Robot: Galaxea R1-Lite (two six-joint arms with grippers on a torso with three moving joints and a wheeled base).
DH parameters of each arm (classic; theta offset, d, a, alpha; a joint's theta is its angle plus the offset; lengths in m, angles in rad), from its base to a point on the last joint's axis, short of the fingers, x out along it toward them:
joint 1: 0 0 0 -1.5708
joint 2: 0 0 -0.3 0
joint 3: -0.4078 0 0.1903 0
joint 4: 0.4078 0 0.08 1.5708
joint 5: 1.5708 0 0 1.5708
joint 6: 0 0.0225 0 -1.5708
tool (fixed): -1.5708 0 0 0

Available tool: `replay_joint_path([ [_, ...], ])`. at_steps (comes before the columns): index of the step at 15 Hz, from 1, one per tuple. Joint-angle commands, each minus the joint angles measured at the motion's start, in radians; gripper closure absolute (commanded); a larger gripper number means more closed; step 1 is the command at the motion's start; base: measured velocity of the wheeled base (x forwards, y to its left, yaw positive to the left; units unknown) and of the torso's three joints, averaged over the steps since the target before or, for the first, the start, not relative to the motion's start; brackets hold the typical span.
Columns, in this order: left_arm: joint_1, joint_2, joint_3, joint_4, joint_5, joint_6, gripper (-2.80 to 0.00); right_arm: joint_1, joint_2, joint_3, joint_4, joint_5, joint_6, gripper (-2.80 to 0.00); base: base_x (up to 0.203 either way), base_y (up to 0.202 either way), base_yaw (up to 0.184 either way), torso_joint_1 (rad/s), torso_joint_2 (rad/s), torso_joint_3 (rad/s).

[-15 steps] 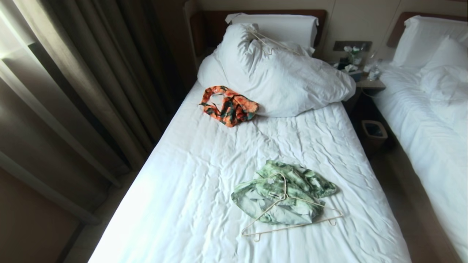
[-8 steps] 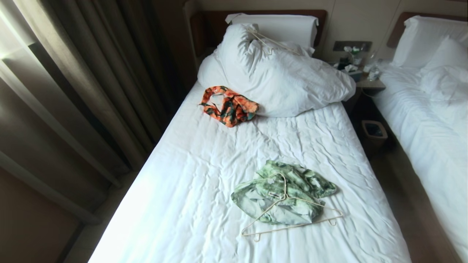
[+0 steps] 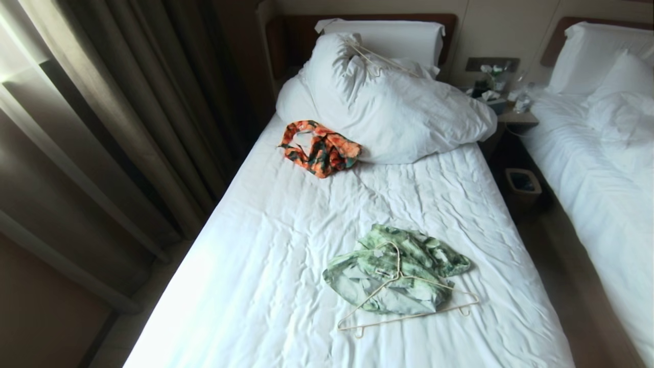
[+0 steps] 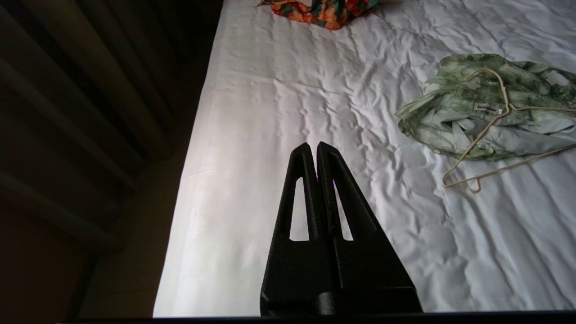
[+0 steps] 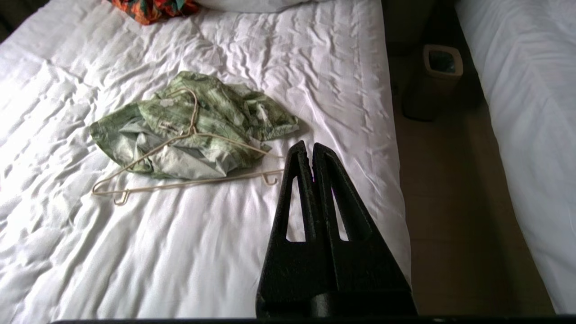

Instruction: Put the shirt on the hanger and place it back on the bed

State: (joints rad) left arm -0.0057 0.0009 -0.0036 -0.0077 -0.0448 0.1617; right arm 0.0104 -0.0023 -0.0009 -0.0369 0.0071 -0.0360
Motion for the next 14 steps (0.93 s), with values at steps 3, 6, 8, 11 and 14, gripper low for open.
replay_joint_path([
  [3, 0.000, -0.002, -0.003, 0.027, 0.008, -0.085, 0.00, 0.000, 0.001, 0.002, 0.040, -0.007, 0.007, 0.00, 0.000, 0.000, 0.000, 0.000, 0.00, 0.000],
  [6, 0.000, -0.002, 0.001, 0.016, 0.051, -0.134, 0.00, 0.000, 0.001, 0.002, 0.037, -0.007, 0.010, 0.00, 0.000, 0.000, 0.000, 0.000, 0.00, 0.000],
  [8, 0.000, -0.002, -0.001, 0.019, 0.067, -0.200, 0.00, 0.000, 0.001, 0.002, 0.037, -0.007, 0.023, 0.00, 0.000, 0.000, 0.000, 0.000, 0.00, 0.000],
  [11, 0.000, -0.002, -0.001, 0.015, 0.079, -0.239, 0.00, 0.000, 0.001, 0.002, 0.037, -0.009, 0.039, 0.00, 0.000, 0.000, 0.000, 0.000, 0.00, 0.000],
  [14, 0.010, -0.002, 0.002, 0.000, 0.080, -0.241, 0.00, 0.000, 0.001, 0.002, 0.037, -0.010, 0.038, 0.00, 0.000, 0.000, 0.000, 0.000, 0.00, 0.000],
])
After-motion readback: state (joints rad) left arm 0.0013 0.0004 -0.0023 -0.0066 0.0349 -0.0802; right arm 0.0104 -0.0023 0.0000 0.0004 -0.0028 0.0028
